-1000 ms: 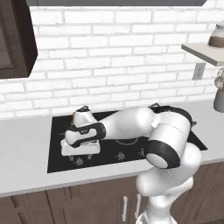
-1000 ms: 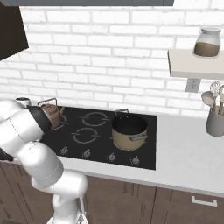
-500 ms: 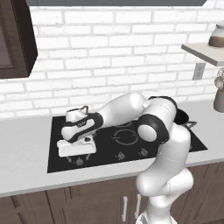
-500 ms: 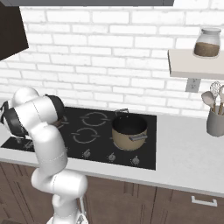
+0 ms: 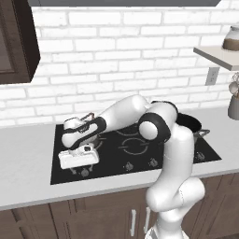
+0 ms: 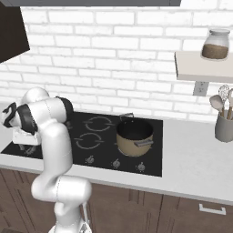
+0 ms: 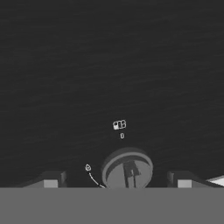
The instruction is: Pick the kettle from the counter and place it on a stove burner. Then turn the burner on.
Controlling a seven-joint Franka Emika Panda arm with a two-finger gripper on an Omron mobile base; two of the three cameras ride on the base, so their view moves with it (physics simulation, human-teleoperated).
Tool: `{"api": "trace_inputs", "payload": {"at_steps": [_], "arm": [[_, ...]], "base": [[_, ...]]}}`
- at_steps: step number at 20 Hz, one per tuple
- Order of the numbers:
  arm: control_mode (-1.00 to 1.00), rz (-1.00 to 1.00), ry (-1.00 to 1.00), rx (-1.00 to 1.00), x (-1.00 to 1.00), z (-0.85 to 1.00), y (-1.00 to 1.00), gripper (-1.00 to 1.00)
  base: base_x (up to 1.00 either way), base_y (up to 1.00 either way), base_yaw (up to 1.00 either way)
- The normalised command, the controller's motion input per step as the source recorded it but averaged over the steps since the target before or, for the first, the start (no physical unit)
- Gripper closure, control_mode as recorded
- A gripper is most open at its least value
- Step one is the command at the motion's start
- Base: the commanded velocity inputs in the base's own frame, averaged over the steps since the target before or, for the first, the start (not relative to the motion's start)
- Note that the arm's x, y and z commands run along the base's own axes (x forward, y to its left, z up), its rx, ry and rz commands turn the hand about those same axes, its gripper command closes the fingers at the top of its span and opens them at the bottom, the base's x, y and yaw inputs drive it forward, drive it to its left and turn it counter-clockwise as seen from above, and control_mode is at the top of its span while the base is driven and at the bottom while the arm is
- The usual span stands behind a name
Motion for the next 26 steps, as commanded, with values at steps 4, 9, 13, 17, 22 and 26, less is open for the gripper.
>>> {"api": "trace_inputs", "payload": {"at_steps": [4, 9, 13, 17, 22, 26], "arm": [[-1.00, -0.08, 0.01, -0.08, 0.01, -0.24, 0.00, -1.00], [-1.00, -0.05, 0.02, -0.06, -0.14, -0.31, -0.08, -1.00], [-1.00, -0.02, 0.00, -0.02, -0.38, -0.33, -0.36, -1.00], [-1.00, 0.00, 0.00, 0.00, -0.42, -0.34, -0.63, -1.00], [-1.00, 0.00, -0.04, -0.01, -0.43, -0.55, -0.44, -1.00], [-1.00, 0.00, -0.21, -0.03, -0.44, -0.81, -0.09, -1.00]], "base": [[0.00, 0.00, 0.00], [0.00, 0.00, 0.00], [0.00, 0.00, 0.00], [0.00, 0.00, 0.00], [0.00, 0.00, 0.00], [0.00, 0.00, 0.00]]}}
